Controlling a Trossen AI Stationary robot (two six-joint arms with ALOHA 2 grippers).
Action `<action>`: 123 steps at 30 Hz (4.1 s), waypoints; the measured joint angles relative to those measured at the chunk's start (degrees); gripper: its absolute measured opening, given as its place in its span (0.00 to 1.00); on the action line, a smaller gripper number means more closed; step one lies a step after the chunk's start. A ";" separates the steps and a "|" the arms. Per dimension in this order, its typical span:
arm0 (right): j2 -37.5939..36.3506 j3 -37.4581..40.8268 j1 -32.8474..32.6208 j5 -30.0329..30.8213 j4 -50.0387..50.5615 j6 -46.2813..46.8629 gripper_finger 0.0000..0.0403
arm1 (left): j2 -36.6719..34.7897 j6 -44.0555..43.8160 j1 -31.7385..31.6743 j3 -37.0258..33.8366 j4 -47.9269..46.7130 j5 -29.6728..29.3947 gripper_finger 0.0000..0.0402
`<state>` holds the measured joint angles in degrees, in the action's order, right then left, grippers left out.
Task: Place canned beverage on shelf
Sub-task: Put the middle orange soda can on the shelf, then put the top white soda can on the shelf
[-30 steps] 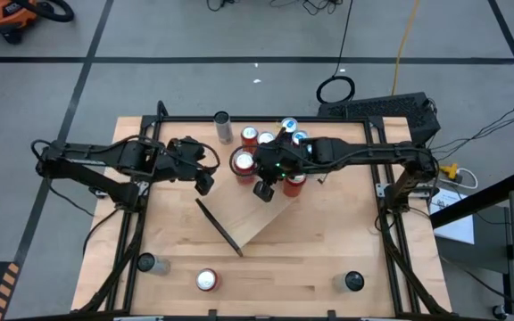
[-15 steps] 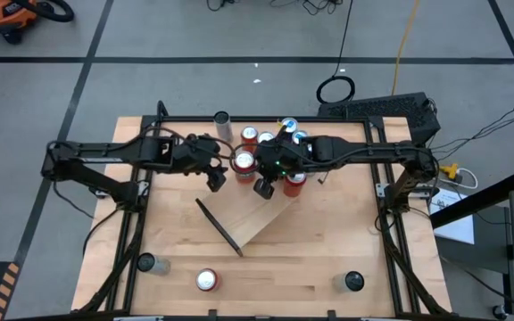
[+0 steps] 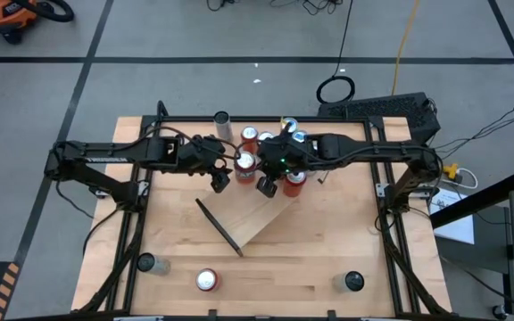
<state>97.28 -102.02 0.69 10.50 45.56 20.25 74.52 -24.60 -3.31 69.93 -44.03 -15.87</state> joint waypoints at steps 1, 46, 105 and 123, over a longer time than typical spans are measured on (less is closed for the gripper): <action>-0.31 0.00 0.00 0.00 0.17 0.02 0.00 | 0.00 0.06 0.00 0.00 0.03 0.36 0.67; -6.91 0.00 -0.04 0.01 -0.64 0.41 0.00 | 0.41 2.57 0.00 0.02 3.03 2.31 0.67; -18.56 -0.02 18.97 -0.38 9.17 -12.50 0.00 | -6.43 4.98 -18.10 4.55 5.56 2.13 0.67; -18.54 -0.02 15.48 -7.48 13.96 4.59 0.00 | 0.78 -0.53 -36.21 4.52 -0.14 11.60 0.96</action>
<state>78.74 -102.04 16.17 3.02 59.53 24.84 75.30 -25.12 -39.52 74.46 -44.17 -4.27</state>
